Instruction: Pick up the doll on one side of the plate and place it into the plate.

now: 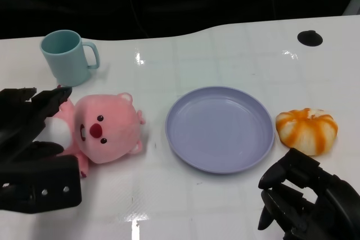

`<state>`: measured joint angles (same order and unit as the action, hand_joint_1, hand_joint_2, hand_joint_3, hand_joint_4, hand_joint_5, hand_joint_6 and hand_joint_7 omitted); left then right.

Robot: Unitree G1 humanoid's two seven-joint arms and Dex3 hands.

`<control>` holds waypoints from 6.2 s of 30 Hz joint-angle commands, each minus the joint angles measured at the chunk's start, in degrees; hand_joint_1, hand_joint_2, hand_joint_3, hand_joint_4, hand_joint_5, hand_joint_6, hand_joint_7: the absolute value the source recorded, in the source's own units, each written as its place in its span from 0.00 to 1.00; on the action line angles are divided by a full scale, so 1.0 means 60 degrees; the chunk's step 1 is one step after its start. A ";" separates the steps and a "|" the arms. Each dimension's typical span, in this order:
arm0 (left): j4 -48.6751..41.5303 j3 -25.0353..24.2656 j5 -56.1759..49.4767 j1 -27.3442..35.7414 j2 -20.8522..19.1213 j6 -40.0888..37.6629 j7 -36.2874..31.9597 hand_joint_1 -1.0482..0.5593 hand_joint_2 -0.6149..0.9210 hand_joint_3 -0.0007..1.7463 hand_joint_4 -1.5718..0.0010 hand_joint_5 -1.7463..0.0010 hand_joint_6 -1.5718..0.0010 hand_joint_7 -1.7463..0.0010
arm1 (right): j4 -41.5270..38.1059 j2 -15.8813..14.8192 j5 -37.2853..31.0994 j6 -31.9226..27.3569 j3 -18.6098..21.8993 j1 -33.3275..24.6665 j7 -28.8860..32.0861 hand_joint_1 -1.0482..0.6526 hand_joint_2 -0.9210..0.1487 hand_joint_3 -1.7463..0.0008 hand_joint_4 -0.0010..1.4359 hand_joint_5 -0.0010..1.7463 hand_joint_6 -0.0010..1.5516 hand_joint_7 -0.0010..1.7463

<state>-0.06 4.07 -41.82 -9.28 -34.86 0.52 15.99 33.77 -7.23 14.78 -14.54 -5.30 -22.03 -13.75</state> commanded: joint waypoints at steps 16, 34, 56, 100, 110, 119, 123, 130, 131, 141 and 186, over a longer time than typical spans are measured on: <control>-0.4322 0.2084 -0.0223 -0.2543 0.0437 -0.0148 -0.0286 0.20 0.99 0.00 0.98 0.93 0.93 1.00 | 0.0370 -0.0094 -0.0033 -0.0071 -0.0064 -0.0196 0.0100 0.42 0.00 0.65 0.37 1.00 0.27 0.94; -0.9669 0.3519 -0.0065 -0.4427 0.1808 -0.0022 -0.2197 0.44 0.98 0.00 0.78 0.94 0.69 0.97 | 0.0574 -0.0123 -0.0053 -0.0114 -0.0107 -0.0341 0.0138 0.42 0.01 0.65 0.38 1.00 0.27 0.94; -1.1626 0.3764 0.0483 -0.4383 0.2052 0.1834 -0.5402 0.51 1.00 0.14 0.55 0.02 0.66 0.06 | 0.0532 -0.0122 -0.0087 -0.0064 -0.0053 -0.0339 0.0126 0.42 0.00 0.65 0.37 1.00 0.28 0.94; -0.4113 0.2835 0.1142 -0.3917 0.3223 0.0783 -0.3458 0.55 0.71 0.61 0.41 0.00 0.54 0.00 | 0.0582 -0.0041 -0.0322 -0.0179 -0.0379 -0.0294 0.0267 0.42 0.01 0.66 0.40 1.00 0.30 0.93; -0.4784 0.3445 0.0749 -0.4595 0.4148 0.0042 -0.3034 0.55 0.71 0.59 0.41 0.00 0.54 0.00 | 0.0626 -0.0083 -0.0349 -0.0073 -0.0465 -0.0357 0.0223 0.42 0.01 0.66 0.40 1.00 0.29 0.93; -0.5876 0.3745 0.0726 -0.5352 0.4562 0.0155 -0.2866 0.54 0.70 0.62 0.42 0.00 0.53 0.00 | 0.0673 -0.0094 -0.0397 -0.0016 -0.0477 -0.0394 0.0240 0.41 0.02 0.66 0.40 1.00 0.31 0.93; -0.6278 0.3804 0.0730 -0.5645 0.4710 0.0095 -0.2733 0.53 0.70 0.54 0.46 0.00 0.53 0.20 | 0.0641 -0.0098 -0.0373 0.0039 -0.0477 -0.0388 0.0198 0.41 0.02 0.66 0.40 1.00 0.31 0.93; -0.5912 0.3680 0.1112 -0.5516 0.4583 0.0226 -0.1988 0.46 0.98 0.09 0.67 0.46 0.57 0.97 | 0.0642 -0.0085 -0.0445 0.0158 -0.0512 -0.0426 0.0206 0.41 0.03 0.66 0.41 1.00 0.31 0.93; -0.5855 0.3764 0.1029 -0.5516 0.4485 0.0283 -0.1929 0.44 0.99 0.08 0.68 0.59 0.61 0.98 | 0.0643 -0.0071 -0.0430 0.0152 -0.0517 -0.0422 0.0209 0.41 0.03 0.66 0.41 1.00 0.31 0.92; -0.4635 0.4632 0.0003 -0.5556 0.3618 -0.0020 -0.0265 0.10 1.00 0.29 0.97 0.90 0.92 1.00 | 0.0723 -0.0053 -0.0550 0.0168 -0.0623 -0.0550 0.0274 0.42 0.05 0.64 0.40 1.00 0.31 0.93; 0.0966 -0.0099 0.7569 0.0605 0.3345 0.1618 0.0493 0.54 0.82 0.45 0.49 0.36 0.39 0.72 | 0.0420 -0.0031 -0.0376 0.0131 -0.0354 -0.0305 0.0197 0.41 0.00 0.68 0.40 0.99 0.31 0.91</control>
<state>3.45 4.68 1.34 -7.41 -15.05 11.23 18.34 35.61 -6.80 12.14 -14.33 -7.77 -23.44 -12.35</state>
